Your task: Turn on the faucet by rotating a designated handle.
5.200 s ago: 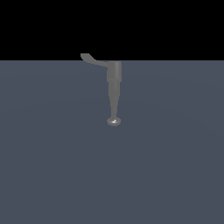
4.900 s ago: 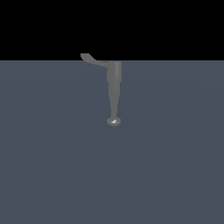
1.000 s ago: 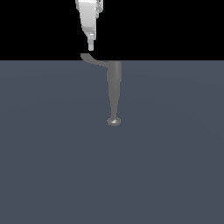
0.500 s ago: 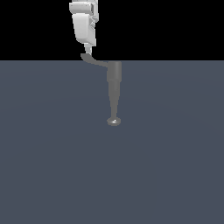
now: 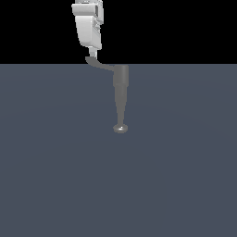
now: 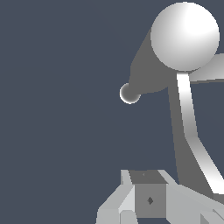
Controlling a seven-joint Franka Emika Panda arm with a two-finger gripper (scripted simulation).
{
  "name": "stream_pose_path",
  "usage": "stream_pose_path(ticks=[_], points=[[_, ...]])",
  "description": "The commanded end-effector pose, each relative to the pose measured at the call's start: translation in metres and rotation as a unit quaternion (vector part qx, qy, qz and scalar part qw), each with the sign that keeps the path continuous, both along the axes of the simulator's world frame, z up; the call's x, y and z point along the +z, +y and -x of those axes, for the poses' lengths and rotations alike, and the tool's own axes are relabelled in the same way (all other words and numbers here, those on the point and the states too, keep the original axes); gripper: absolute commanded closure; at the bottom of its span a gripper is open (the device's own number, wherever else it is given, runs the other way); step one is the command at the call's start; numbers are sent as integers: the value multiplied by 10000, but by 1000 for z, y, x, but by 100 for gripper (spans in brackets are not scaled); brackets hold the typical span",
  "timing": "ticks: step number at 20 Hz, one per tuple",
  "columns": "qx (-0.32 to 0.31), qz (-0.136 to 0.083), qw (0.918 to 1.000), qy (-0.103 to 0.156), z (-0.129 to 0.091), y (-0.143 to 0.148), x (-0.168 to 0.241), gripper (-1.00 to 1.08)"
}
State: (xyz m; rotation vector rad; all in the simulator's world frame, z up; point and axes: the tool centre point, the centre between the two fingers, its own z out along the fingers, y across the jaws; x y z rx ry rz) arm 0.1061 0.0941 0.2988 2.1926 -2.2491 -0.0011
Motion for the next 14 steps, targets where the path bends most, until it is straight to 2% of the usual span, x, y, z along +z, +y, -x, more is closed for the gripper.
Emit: stream_pose_path(ticks=[1, 14], points=[[1, 0, 10000, -2, 5, 0, 0, 108], [1, 0, 10000, -2, 36, 0, 0, 108]])
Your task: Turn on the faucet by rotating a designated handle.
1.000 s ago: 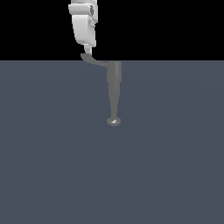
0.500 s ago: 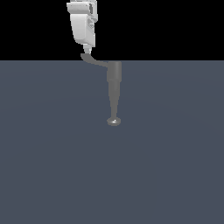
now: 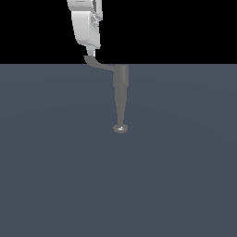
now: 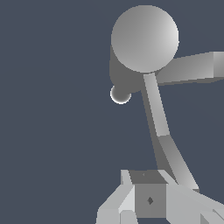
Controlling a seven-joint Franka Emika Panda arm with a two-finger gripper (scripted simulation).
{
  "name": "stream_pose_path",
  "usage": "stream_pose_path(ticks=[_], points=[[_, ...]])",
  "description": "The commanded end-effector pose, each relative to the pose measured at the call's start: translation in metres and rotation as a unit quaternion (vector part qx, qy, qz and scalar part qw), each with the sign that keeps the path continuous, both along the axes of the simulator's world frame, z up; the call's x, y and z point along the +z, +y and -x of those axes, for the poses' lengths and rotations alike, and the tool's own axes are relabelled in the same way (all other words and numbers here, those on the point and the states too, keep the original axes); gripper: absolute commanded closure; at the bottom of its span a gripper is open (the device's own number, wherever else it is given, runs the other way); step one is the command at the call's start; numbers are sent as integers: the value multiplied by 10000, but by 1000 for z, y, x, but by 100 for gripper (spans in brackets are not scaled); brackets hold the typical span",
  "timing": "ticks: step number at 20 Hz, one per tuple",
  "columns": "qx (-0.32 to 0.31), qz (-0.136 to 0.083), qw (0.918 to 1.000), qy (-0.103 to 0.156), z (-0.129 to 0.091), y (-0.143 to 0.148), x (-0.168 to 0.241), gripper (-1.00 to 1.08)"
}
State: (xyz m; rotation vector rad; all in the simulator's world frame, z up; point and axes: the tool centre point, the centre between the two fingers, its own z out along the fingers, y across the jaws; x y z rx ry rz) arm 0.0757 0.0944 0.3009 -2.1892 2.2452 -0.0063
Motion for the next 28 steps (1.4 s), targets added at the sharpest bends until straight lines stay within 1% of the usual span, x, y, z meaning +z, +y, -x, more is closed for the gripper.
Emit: stream_pose_path(ticks=[1, 16, 17, 18, 28], points=[[0, 5, 10000, 37, 9, 0, -2, 108], [-3, 5, 10000, 36, 48, -1, -2, 108], [-3, 5, 10000, 36, 48, -1, -2, 108], [-11, 2, 10000, -5, 43, -1, 1, 108], [-8, 2, 10000, 9, 69, -24, 0, 108]])
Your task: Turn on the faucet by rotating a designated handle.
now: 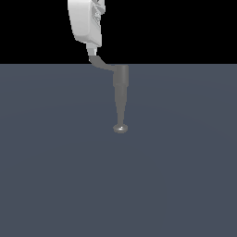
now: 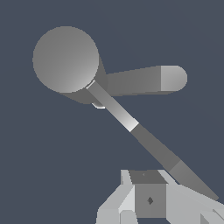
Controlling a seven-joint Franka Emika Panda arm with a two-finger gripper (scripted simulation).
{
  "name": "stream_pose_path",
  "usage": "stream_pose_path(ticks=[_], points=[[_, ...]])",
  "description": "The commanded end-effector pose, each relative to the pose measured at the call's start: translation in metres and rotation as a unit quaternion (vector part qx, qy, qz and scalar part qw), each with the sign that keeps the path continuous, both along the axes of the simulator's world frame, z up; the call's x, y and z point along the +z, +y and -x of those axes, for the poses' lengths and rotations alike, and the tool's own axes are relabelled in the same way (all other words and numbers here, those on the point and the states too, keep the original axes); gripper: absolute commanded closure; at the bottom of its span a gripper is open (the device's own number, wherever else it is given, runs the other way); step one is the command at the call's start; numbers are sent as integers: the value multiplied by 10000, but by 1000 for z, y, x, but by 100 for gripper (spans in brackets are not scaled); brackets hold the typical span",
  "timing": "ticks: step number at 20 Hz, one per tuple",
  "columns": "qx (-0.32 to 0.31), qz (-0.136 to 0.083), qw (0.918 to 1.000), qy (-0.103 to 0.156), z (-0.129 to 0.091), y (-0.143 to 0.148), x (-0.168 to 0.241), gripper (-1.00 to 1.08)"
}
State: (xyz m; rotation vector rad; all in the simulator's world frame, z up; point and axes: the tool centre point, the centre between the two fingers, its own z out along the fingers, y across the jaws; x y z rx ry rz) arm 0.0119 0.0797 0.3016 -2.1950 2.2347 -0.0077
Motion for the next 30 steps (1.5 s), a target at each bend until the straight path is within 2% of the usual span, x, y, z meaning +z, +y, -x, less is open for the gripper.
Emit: stream_pose_path(ticks=[1, 15, 17, 30], points=[[-44, 11, 10000, 28, 8, -12, -1, 108], [-43, 14, 10000, 48, 46, -46, -2, 108], [1, 6, 10000, 12, 42, -39, 0, 108], [-39, 13, 10000, 46, 46, -127, -2, 108]])
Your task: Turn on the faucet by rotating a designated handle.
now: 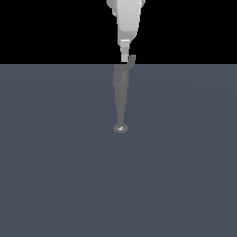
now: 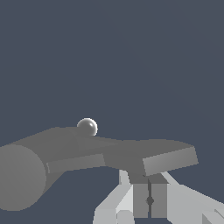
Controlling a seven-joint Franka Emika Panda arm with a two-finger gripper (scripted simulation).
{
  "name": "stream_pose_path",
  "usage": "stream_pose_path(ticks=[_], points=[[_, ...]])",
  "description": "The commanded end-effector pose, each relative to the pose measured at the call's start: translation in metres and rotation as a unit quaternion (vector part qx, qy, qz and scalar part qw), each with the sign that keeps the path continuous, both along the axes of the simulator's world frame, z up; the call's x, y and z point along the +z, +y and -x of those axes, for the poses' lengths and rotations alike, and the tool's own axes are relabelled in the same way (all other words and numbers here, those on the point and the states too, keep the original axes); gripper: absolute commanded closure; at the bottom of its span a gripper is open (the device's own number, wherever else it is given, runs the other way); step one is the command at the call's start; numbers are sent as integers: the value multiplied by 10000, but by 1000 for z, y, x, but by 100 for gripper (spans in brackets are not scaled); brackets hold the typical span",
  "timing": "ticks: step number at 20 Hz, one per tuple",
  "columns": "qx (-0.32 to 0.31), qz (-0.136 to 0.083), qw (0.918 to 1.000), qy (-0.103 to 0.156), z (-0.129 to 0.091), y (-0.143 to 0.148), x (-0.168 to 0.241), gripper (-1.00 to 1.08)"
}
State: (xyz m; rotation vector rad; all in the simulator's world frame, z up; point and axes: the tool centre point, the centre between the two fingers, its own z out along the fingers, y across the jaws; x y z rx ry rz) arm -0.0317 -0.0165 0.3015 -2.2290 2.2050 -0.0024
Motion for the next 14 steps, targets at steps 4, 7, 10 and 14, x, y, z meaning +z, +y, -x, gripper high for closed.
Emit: stream_pose_path(ticks=[4, 7, 10, 14], points=[[-4, -5, 10000, 0, -2, -13, 0, 108], [-23, -2, 10000, 3, -9, -22, 0, 108], [-42, 0, 10000, 5, -15, -30, -1, 108], [-65, 3, 10000, 9, -23, -42, -1, 108]])
